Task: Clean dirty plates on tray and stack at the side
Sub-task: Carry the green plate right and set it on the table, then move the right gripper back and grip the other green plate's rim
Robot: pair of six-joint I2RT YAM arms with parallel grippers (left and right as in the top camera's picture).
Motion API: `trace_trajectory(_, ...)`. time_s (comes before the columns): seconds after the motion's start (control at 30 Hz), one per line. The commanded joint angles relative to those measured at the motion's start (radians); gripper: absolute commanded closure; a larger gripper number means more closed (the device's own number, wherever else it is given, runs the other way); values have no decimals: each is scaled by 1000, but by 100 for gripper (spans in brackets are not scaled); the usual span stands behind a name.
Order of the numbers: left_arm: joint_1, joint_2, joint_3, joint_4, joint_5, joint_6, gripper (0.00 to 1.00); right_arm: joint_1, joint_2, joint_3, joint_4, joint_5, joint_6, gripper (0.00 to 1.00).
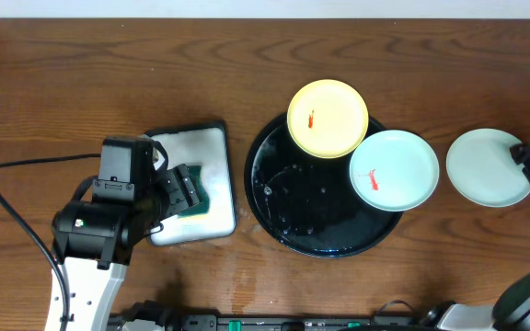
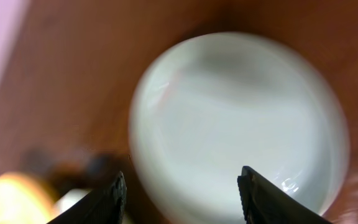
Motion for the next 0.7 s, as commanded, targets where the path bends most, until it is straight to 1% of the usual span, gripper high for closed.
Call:
trace_trajectory(0.0, 5, 3, 18, -3, 2, 6, 18, 86, -97, 3, -93, -176, -79, 44)
trace_trajectory(0.07, 5, 3, 18, -3, 2, 6, 18, 162, -115, 3, -171, -124, -139, 45)
trace_trajectory(0.13, 5, 3, 18, -3, 2, 6, 18, 248, -113, -2, -225, 3, -148, 47)
trace_trajectory(0.2, 5, 3, 18, -3, 2, 6, 18, 346, -101, -27, -229, 168, -146, 50)
trace_trajectory(0.27, 5, 3, 18, -3, 2, 6, 18, 436, -86, -67, -191, 330, -115, 50)
trace_trajectory(0.3, 5, 3, 18, -3, 2, 6, 18, 494, -72, -101, -135, 395, -110, 50)
trace_trajectory(0.33, 5, 3, 18, -3, 2, 6, 18, 526, -61, -123, -90, 422, -110, 50)
trace_trajectory(0.4, 5, 3, 18, -3, 2, 6, 18, 574, -42, -165, -13, 499, -109, 50)
trace_trajectory(0.5, 5, 3, 18, -3, 2, 6, 18, 607, -18, -214, 69, 622, -99, 51)
trace_trajectory(0.53, 5, 3, 18, -2, 2, 6, 18, 608, -10, -233, 95, 641, -78, 59)
trace_trajectory(0.57, 5, 3, 18, -2, 2, 6, 18, 607, -7, -237, 100, 640, -75, 64)
trace_trajectory(0.6, 5, 3, 18, -3, 2, 6, 18, 606, -3, -242, 108, 632, -68, 77)
trace_trajectory(0.67, 5, 3, 18, -3, 2, 6, 18, 606, 1, -243, 103, 608, -65, 95)
